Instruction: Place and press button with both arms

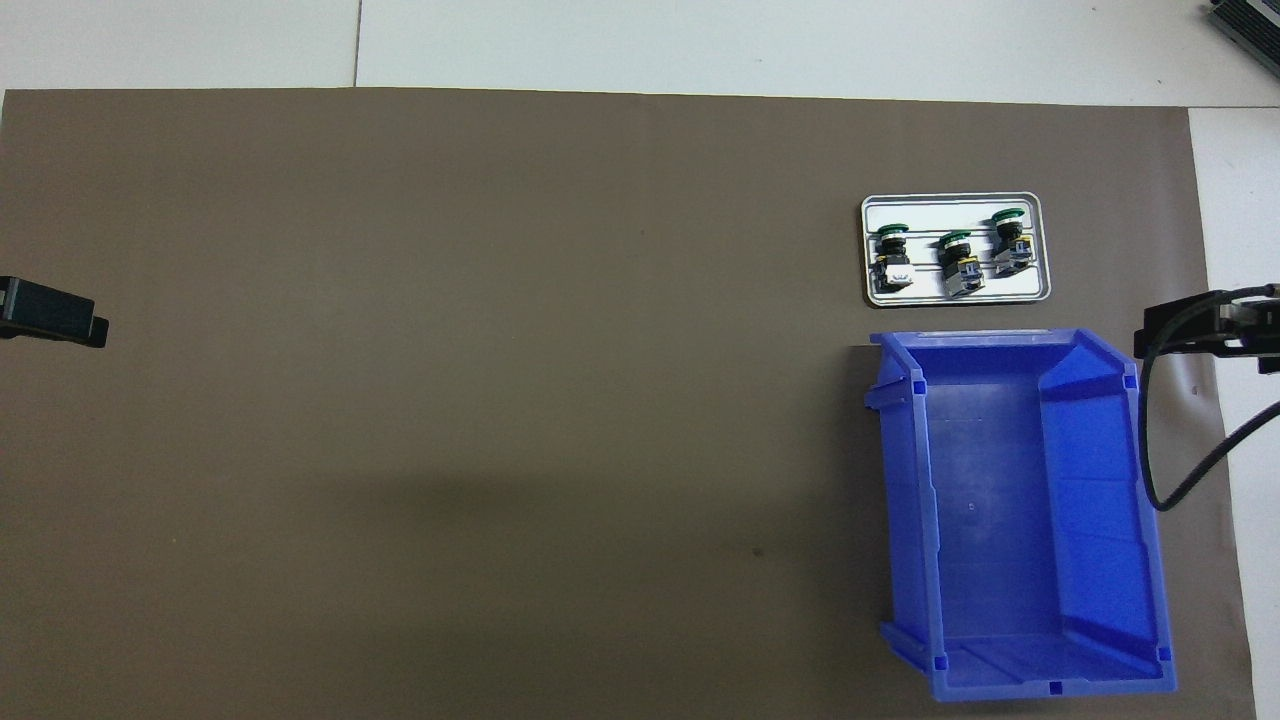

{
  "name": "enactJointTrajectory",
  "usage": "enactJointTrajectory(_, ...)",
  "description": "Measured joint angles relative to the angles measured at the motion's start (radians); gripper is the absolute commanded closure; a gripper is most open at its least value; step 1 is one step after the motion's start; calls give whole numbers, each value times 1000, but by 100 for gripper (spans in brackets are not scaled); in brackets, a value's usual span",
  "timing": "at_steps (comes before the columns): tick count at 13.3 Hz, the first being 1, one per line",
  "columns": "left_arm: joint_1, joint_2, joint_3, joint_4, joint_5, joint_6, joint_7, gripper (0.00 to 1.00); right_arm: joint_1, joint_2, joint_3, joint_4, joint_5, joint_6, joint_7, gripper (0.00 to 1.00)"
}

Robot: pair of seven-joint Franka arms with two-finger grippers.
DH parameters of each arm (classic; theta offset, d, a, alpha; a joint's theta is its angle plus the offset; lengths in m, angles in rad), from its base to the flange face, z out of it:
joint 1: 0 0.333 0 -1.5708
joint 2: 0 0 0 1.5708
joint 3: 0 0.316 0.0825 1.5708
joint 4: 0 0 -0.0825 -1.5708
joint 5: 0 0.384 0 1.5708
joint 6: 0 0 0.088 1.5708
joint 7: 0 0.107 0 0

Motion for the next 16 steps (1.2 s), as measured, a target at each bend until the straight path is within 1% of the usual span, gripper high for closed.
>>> enactJointTrajectory(8, 0, 0, 0, 0, 0, 0, 0, 0, -1, 0, 0, 0, 2, 7, 0, 0)
enactJointTrajectory(11, 0, 0, 0, 0, 0, 0, 0, 0, -7, 20, 0, 1, 15, 22, -7, 0)
enactJointTrajectory(13, 0, 0, 0, 0, 0, 0, 0, 0, -15, 68, -1, 4, 17, 88, -43, 0)
enactJointTrajectory(14, 0, 0, 0, 0, 0, 0, 0, 0, -20, 106, -1, 9, 18, 125, -59, 0)
enactJointTrajectory(16, 0, 0, 0, 0, 0, 0, 0, 0, -26, 212, -2, 44, 26, 214, -77, 0)
